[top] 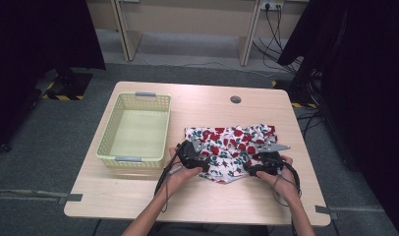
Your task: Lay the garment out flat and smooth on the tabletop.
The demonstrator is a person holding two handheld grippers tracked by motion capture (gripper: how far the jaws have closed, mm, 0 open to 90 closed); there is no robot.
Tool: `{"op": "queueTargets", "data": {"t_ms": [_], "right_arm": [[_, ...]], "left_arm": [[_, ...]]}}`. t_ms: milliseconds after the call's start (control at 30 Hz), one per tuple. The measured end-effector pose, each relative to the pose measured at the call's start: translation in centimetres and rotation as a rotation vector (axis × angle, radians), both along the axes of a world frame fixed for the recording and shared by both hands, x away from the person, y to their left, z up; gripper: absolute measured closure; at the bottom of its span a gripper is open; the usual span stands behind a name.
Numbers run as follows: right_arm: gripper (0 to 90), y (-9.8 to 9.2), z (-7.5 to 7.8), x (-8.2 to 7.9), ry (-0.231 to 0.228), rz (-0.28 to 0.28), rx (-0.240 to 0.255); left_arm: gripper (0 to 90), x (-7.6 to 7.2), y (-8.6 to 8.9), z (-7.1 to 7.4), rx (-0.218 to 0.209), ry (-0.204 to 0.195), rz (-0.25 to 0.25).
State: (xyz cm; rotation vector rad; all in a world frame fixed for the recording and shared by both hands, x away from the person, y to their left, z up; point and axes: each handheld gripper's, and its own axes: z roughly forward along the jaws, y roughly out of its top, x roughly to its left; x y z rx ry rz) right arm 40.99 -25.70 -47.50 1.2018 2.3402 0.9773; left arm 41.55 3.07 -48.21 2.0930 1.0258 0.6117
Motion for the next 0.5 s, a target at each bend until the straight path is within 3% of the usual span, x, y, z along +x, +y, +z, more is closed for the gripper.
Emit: {"op": "queueTargets", "data": {"t_ms": [233, 500], "right_arm": [[22.7, 0.0, 0.0, -1.7, -0.01, 0.03, -0.02], [22.6, -0.3, -0.3, -5.1, -0.032, 0.049, 0.001]], "left_arm": [[16.9, -2.1, 0.5, 0.0, -0.009, 0.014, -0.029], [16.8, -5.0, 0.9, 0.0, -0.015, 0.023, -0.069]]}}
